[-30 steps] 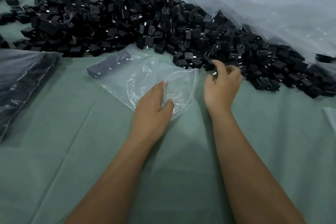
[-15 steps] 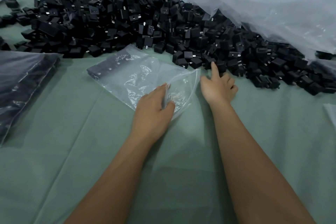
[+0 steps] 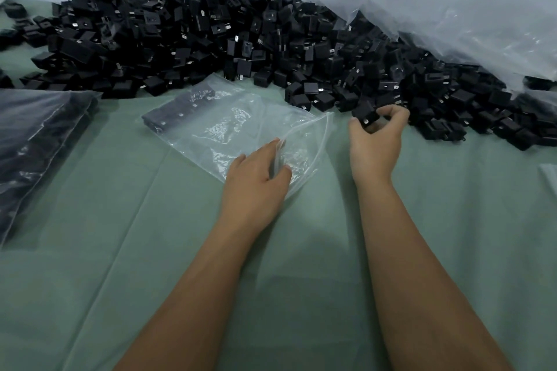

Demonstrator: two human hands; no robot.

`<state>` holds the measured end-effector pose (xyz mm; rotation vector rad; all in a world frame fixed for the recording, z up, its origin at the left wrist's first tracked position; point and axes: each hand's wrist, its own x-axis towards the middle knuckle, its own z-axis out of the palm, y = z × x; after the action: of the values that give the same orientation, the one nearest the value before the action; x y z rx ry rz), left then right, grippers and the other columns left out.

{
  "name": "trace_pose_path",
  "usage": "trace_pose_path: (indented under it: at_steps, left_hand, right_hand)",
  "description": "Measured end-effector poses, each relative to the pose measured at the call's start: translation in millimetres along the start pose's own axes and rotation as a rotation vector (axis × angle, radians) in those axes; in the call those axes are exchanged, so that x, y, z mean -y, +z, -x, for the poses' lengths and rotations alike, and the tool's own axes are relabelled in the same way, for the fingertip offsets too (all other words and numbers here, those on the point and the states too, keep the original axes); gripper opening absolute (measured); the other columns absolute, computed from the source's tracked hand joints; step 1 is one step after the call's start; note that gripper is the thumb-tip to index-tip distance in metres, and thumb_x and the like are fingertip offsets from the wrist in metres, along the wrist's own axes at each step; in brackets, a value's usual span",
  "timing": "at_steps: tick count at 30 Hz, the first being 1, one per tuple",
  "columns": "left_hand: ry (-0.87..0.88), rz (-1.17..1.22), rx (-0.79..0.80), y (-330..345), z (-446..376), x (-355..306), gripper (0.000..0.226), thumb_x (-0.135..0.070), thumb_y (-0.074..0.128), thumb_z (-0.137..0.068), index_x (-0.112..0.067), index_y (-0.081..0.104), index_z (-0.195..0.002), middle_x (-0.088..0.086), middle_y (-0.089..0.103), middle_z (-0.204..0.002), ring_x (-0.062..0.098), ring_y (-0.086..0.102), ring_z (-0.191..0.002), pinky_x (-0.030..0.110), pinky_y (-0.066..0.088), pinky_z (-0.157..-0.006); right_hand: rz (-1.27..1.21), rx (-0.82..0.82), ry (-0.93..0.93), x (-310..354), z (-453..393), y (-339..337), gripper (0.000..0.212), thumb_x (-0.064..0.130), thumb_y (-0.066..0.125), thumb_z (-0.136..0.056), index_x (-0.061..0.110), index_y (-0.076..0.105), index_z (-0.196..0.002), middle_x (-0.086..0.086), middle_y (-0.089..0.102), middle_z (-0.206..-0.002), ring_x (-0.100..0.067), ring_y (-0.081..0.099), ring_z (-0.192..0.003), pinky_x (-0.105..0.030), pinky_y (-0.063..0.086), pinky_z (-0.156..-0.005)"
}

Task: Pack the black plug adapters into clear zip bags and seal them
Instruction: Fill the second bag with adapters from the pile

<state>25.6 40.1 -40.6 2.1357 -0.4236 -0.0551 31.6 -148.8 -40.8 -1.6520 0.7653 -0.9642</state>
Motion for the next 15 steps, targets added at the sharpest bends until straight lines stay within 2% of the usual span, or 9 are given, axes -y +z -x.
trace_pose_path:
  at_steps: [4,7,8,9,10,12,13,15]
  left_hand:
    - [0.02,0.004,-0.007,0.5,0.4,0.5,0.047,-0.025,0.052,-0.094,-0.025,0.051,-0.141,0.004,0.068,-0.116,0.024,0.058,-0.108,0.049,0.037,-0.108]
    - [0.021,0.002,-0.007,1.4,-1.0,2.7,0.045,-0.027,0.05,-0.096,-0.026,0.052,-0.141,0.004,0.067,-0.119,0.027,0.057,-0.113,0.049,0.038,-0.108]
    - [0.015,0.006,-0.012,2.0,-1.8,3.5,0.043,-0.028,0.048,-0.098,-0.027,0.052,-0.14,0.002,0.067,-0.119,0.027,0.056,-0.115,0.047,0.039,-0.108]
    - [0.008,0.029,-0.025,2.5,-2.4,4.3,0.04,-0.028,0.046,-0.099,-0.027,0.054,-0.138,-0.003,0.068,-0.116,0.023,0.056,-0.117,0.04,0.039,-0.108]
    - [0.004,0.072,-0.047,3.1,-2.4,4.6,0.037,-0.028,0.044,-0.101,-0.027,0.057,-0.136,-0.011,0.068,-0.109,0.01,0.057,-0.114,0.027,0.04,-0.104]
    - [-0.002,0.191,-0.111,2.9,-2.7,4.0,0.033,-0.025,0.043,-0.102,-0.025,0.062,-0.129,-0.026,0.061,-0.095,-0.02,0.054,-0.095,0.001,0.036,-0.083]
    - [-0.01,0.251,-0.14,2.4,-2.6,3.7,0.032,-0.024,0.043,-0.103,-0.024,0.063,-0.127,-0.03,0.058,-0.097,-0.029,0.049,-0.09,-0.005,0.033,-0.078]
    - [-0.03,0.338,-0.181,1.8,-2.5,3.3,0.031,-0.024,0.043,-0.103,-0.025,0.065,-0.124,-0.033,0.058,-0.104,-0.033,0.046,-0.091,-0.007,0.032,-0.077]
  right_hand:
    - [-0.1,0.095,-0.068,10.6,20.0,2.5,0.03,0.023,0.062,-0.078,0.034,0.042,-0.096,0.014,0.055,-0.058,0.0,0.046,-0.049,-0.013,0.039,-0.049]
    - [-0.097,0.203,-0.099,15.7,38.8,4.7,0.024,0.027,0.063,-0.077,0.039,0.047,-0.091,0.001,0.06,-0.062,-0.004,0.046,-0.05,-0.017,0.039,-0.051]
    - [-0.087,0.24,-0.114,16.6,44.2,5.3,0.022,0.029,0.064,-0.076,0.039,0.049,-0.09,0.002,0.06,-0.063,-0.004,0.048,-0.051,-0.017,0.04,-0.052]
    - [-0.072,0.269,-0.141,17.1,49.1,5.6,0.02,0.032,0.065,-0.076,0.04,0.051,-0.088,0.007,0.06,-0.065,-0.004,0.05,-0.055,-0.017,0.041,-0.054]
    - [-0.046,0.284,-0.184,17.6,53.5,6.0,0.019,0.034,0.066,-0.075,0.041,0.053,-0.086,0.015,0.059,-0.069,-0.004,0.052,-0.062,-0.017,0.043,-0.06]
    - [0.065,0.288,-0.297,15.7,60.1,6.7,0.017,0.041,0.07,-0.073,0.042,0.058,-0.085,0.022,0.054,-0.085,-0.006,0.052,-0.085,-0.018,0.043,-0.076]
    - [0.158,0.294,-0.337,13.6,61.9,7.0,0.019,0.045,0.072,-0.072,0.039,0.063,-0.088,0.021,0.05,-0.093,-0.007,0.048,-0.095,-0.019,0.041,-0.083]
    - [0.401,0.317,-0.372,8.8,63.1,7.6,0.029,0.049,0.075,-0.071,0.032,0.072,-0.094,0.011,0.047,-0.108,-0.012,0.04,-0.107,-0.022,0.036,-0.092]
